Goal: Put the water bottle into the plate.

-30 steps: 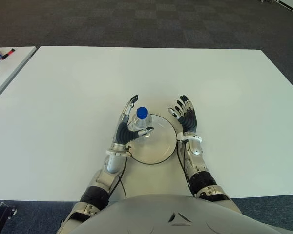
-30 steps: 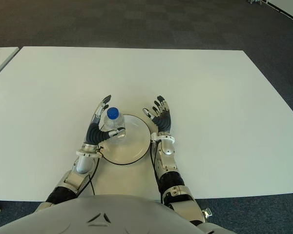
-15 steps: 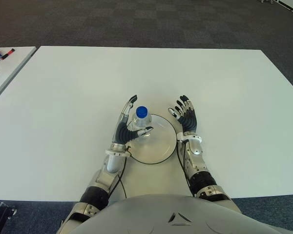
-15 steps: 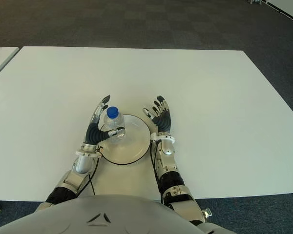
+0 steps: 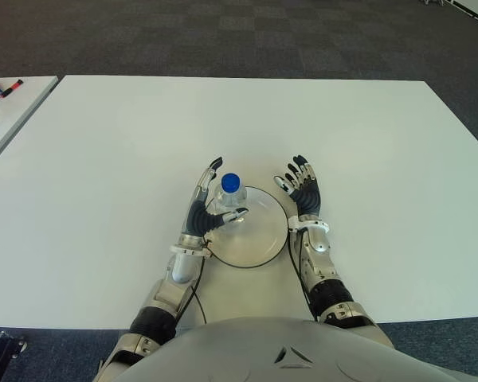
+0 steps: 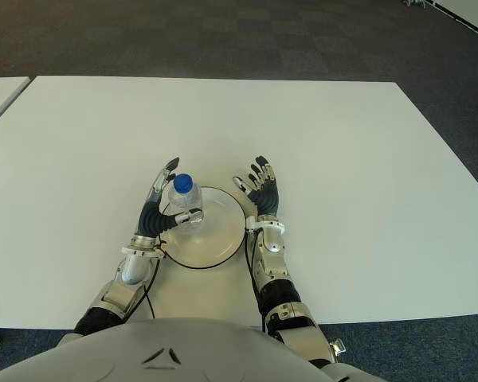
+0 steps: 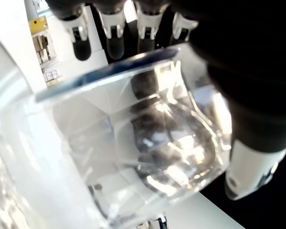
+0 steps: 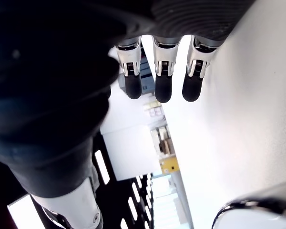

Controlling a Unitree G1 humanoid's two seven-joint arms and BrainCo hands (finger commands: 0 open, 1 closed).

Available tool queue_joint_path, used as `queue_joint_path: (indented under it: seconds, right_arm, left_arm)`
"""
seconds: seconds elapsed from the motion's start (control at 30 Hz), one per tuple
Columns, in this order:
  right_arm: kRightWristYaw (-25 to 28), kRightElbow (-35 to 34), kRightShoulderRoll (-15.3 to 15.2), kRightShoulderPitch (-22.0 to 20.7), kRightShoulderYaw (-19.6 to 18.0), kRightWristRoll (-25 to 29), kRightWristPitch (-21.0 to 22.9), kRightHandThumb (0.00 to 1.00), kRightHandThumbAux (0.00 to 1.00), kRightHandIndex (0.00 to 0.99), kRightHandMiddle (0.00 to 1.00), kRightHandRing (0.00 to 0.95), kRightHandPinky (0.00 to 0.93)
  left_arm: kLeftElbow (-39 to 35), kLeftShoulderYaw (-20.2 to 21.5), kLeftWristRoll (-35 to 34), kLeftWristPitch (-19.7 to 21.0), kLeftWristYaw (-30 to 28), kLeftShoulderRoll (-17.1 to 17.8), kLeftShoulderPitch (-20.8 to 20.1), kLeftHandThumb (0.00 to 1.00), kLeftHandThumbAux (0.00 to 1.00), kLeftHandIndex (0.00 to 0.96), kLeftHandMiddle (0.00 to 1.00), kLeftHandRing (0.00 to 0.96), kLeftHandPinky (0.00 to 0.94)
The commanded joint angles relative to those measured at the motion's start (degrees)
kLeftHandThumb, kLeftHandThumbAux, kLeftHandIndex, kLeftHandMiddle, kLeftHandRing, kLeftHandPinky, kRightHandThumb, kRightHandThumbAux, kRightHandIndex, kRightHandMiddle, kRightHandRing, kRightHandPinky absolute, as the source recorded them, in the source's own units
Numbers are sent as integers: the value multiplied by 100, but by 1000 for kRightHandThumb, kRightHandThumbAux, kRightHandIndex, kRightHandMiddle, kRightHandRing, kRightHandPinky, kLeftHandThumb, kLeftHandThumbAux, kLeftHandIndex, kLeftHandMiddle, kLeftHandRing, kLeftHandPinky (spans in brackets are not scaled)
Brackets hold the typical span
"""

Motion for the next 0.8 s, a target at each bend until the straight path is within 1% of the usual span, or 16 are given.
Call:
queue_joint_path:
  seconds: [0.03,0.17,0.27,0.47,0.6,0.8]
  right_arm:
    - [-69,404,956,144,-28,54,300,0,889,119,116,111,155]
    - [-48,397,951,140,-33,74,332,0,891,125,122,117,161]
    - [-31,394,944,140,-38,85,341,2,883,128,125,119,158]
    - [-2,413,935,140,-40,80,320,19,864,123,122,116,153]
    - [24,456,925,127,-57,86,318,33,844,116,118,113,150]
    - [36,499,920,107,-78,75,298,56,822,111,116,112,150]
  left_arm:
    - [-152,120,-150,131,-136,59,163,0,754,79,77,51,61]
    - [-284,154,-141,-35,-105,78,184,0,762,84,82,55,67]
    - [-617,170,-204,-157,-176,131,335,0,779,80,83,57,73]
    - [-1011,166,-326,-163,-354,166,518,0,790,70,77,55,71]
    - [-1528,144,-416,-168,-502,161,678,0,793,60,70,50,67]
    - [-1859,175,-352,-198,-504,78,802,0,803,61,76,55,70]
